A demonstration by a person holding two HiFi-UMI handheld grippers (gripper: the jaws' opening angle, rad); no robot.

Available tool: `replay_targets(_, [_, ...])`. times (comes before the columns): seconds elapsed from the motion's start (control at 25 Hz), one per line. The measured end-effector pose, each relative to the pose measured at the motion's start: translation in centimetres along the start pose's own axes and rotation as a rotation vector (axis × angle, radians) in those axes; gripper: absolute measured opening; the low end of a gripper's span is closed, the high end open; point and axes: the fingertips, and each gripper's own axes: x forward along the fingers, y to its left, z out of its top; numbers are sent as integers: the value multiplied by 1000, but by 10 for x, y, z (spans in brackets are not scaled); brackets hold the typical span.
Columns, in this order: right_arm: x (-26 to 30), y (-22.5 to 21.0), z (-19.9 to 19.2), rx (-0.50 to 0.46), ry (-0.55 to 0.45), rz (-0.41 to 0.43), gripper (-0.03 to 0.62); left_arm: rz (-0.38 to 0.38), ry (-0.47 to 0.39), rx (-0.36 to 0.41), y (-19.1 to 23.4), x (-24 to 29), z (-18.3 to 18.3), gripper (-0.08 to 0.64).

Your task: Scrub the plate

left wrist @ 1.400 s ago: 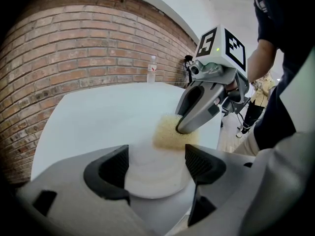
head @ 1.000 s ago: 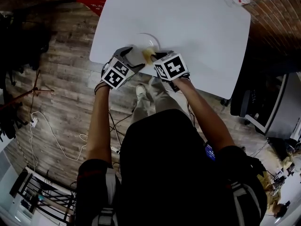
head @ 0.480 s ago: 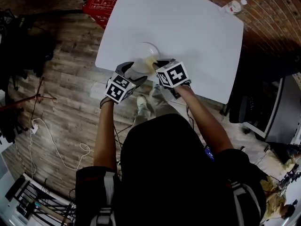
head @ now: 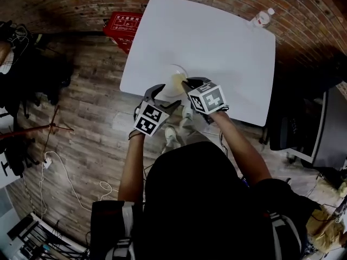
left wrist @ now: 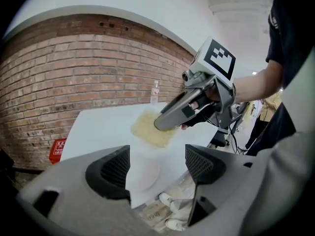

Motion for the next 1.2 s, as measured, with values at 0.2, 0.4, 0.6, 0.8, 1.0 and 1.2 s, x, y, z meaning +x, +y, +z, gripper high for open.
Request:
replay_targets(0.2, [-21, 10, 20, 1, -78, -17, 43, 32, -71, 48, 2, -27, 29, 367])
replay_targets(0.4, [-40, 25, 49, -11, -171, -38, 43, 90, -175, 70, 8, -60, 59, 277])
replay_targets(0.6, [-61, 42, 77, -34, -267, -64, 43, 138, -310, 51, 12, -93, 96, 273])
replay_targets(0.8, [-80, 65, 90, -43, -338, -82, 43, 193, -384, 62, 9, -129, 116, 152])
replay_targets(1.0, [-97, 83, 98, -65, -400, -94, 43, 221, -501, 106, -1, -159, 137, 66])
replay_targets(1.2, [-110, 93, 104, -81, -437, -102, 43, 237, -547, 15, -3, -176, 140, 38])
